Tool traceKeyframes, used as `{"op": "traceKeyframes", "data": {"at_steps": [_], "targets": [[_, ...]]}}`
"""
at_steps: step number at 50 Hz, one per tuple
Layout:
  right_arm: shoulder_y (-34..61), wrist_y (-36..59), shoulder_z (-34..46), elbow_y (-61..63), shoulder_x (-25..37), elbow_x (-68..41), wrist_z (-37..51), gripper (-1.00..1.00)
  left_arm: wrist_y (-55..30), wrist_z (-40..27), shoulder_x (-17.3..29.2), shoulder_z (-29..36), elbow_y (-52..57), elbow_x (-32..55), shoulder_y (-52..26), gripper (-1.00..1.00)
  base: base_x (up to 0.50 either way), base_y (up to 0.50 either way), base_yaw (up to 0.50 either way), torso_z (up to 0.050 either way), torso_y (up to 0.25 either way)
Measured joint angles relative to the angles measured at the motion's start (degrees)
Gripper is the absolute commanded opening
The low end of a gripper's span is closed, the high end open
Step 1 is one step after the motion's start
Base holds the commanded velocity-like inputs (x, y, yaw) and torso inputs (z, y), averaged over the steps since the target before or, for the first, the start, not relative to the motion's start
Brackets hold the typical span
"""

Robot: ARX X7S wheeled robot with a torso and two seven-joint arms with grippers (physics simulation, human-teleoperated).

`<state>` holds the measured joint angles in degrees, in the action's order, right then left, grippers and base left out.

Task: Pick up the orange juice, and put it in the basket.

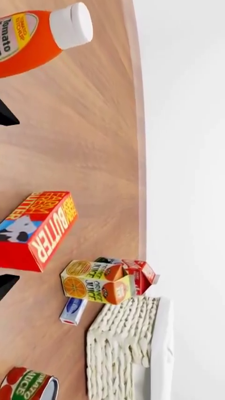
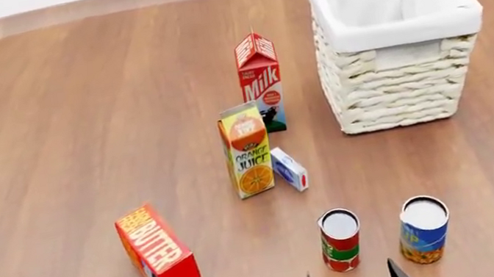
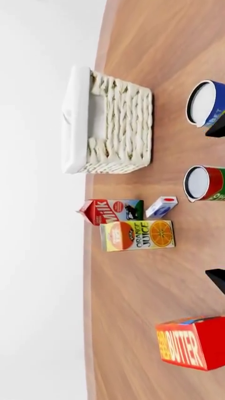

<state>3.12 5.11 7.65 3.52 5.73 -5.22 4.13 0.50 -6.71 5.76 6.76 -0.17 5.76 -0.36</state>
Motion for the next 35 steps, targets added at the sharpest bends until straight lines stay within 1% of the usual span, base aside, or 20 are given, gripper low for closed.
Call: {"op": "traceKeyframes", "data": {"at_steps": [35], "targets": [[0.4, 0.1, 1.6, 0.5, 1.9, -2.0, 1.7, 1.00, 0.3, -2.0, 1.7, 2.0, -0.1, 1.7, -0.2, 1.00, 0.24, 0.00, 0.00, 0.000, 0.000]]}}
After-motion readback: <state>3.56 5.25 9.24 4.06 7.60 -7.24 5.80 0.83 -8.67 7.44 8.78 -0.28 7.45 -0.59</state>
